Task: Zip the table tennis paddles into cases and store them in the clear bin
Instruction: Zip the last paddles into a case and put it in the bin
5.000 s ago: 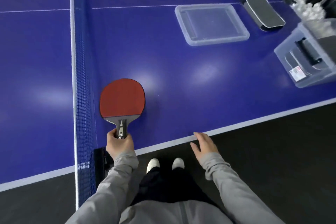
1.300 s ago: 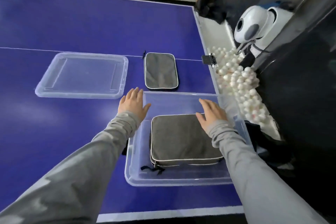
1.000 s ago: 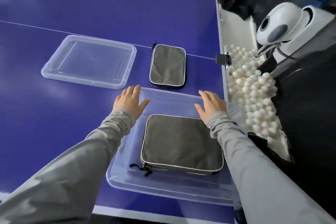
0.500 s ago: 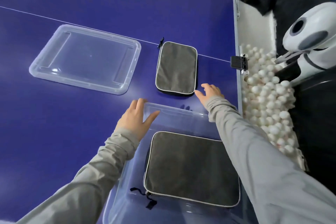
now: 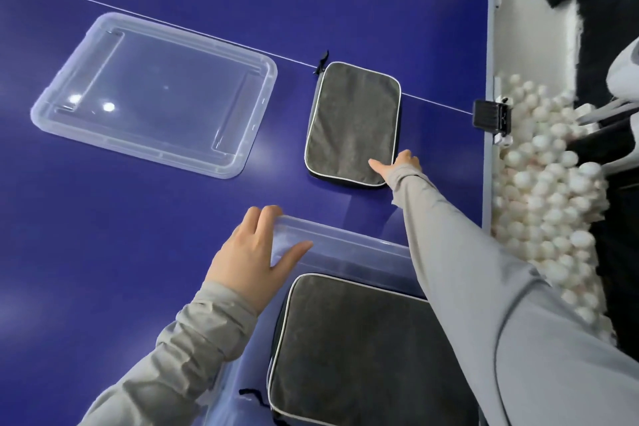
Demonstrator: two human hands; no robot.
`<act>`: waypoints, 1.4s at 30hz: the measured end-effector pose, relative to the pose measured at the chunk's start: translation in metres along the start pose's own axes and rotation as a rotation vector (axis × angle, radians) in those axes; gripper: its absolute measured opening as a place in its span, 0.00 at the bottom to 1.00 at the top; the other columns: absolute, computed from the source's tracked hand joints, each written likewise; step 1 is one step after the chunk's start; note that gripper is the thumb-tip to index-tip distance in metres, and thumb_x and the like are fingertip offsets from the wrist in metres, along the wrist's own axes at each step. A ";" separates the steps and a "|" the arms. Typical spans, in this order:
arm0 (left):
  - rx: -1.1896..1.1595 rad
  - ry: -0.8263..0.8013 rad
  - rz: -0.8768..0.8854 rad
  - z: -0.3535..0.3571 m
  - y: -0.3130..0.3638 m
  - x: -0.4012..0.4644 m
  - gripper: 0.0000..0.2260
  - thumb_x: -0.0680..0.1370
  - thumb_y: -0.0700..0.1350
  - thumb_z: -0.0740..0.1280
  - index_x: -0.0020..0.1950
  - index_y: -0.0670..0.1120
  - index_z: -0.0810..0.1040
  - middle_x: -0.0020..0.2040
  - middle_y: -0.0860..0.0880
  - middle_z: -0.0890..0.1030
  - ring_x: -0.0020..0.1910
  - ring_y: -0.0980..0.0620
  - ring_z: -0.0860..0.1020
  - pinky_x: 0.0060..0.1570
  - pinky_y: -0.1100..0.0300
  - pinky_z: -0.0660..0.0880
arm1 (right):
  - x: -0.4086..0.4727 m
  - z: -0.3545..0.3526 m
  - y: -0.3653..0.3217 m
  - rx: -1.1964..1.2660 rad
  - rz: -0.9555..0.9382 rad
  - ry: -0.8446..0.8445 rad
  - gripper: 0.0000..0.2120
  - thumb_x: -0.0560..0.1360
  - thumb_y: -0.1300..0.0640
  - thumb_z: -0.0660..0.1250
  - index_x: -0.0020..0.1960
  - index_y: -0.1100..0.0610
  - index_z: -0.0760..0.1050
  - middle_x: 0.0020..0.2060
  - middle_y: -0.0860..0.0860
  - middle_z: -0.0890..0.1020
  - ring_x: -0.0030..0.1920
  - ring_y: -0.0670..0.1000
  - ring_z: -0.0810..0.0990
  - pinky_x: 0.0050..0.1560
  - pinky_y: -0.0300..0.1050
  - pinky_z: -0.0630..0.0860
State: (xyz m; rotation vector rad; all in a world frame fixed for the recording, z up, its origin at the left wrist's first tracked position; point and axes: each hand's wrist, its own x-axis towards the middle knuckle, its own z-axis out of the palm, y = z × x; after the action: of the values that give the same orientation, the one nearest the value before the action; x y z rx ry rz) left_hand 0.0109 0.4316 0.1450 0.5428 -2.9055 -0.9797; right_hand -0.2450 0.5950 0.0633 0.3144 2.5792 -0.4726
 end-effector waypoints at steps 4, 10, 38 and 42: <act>0.012 0.022 0.023 0.001 -0.001 0.000 0.32 0.70 0.69 0.57 0.57 0.43 0.73 0.49 0.48 0.76 0.41 0.43 0.78 0.34 0.50 0.77 | 0.012 0.003 -0.001 0.115 0.000 -0.022 0.42 0.68 0.45 0.72 0.70 0.65 0.55 0.70 0.58 0.64 0.70 0.57 0.64 0.69 0.49 0.64; 0.017 0.027 0.026 0.001 -0.001 -0.001 0.31 0.69 0.68 0.60 0.57 0.43 0.73 0.49 0.48 0.76 0.41 0.43 0.78 0.34 0.50 0.77 | 0.011 0.001 -0.002 0.355 -0.018 -0.008 0.37 0.67 0.53 0.75 0.66 0.61 0.56 0.67 0.57 0.67 0.63 0.58 0.72 0.65 0.53 0.70; -0.902 0.132 -0.218 -0.044 0.002 -0.015 0.09 0.81 0.49 0.58 0.56 0.47 0.72 0.52 0.47 0.79 0.50 0.53 0.77 0.48 0.65 0.70 | -0.303 -0.063 0.067 1.261 -0.339 0.158 0.20 0.68 0.72 0.69 0.50 0.54 0.67 0.45 0.57 0.77 0.44 0.55 0.78 0.55 0.58 0.74; -1.154 -0.042 -0.273 -0.073 0.012 -0.040 0.11 0.80 0.52 0.59 0.59 0.48 0.71 0.43 0.51 0.76 0.31 0.59 0.76 0.27 0.69 0.72 | -0.350 -0.042 0.101 1.186 -0.445 0.105 0.21 0.67 0.76 0.67 0.48 0.52 0.68 0.36 0.48 0.83 0.37 0.46 0.81 0.41 0.40 0.79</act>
State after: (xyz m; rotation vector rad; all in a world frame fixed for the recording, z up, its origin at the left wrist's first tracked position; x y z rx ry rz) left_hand 0.0547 0.4111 0.2141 0.7646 -1.7699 -2.3589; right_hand 0.0655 0.6568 0.2481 0.1274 2.1333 -2.1561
